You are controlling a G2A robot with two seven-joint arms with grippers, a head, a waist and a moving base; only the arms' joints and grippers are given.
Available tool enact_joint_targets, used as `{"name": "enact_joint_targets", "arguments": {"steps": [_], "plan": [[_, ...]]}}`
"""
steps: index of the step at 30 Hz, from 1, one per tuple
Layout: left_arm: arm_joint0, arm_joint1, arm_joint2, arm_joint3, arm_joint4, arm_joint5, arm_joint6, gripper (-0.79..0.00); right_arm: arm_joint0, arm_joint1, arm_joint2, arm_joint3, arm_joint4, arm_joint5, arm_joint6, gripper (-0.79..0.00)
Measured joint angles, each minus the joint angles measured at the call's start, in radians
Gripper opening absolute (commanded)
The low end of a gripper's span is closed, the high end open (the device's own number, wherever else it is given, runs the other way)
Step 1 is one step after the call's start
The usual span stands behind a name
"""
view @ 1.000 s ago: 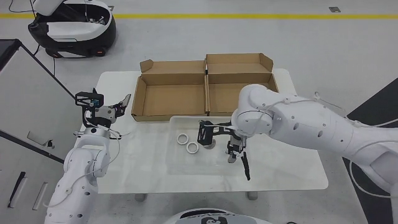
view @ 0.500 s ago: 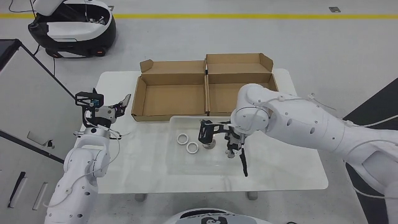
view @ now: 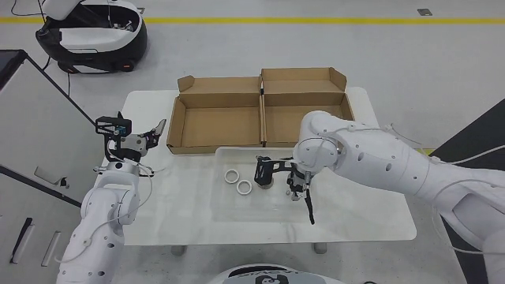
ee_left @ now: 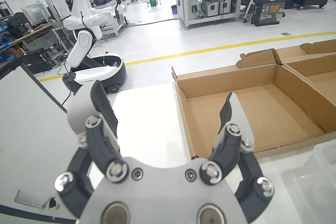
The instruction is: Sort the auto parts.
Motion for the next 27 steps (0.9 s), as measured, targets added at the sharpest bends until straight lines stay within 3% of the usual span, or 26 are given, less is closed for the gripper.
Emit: {"name": "enact_joint_targets", "arguments": {"steps": [27], "plan": [[0.000, 0.000, 0.000, 0.000, 0.000, 0.000, 0.000, 0.000, -0.025, -0.083, -0.023, 0.099, -0.048, 0.017, 0.002, -0.570]]}}
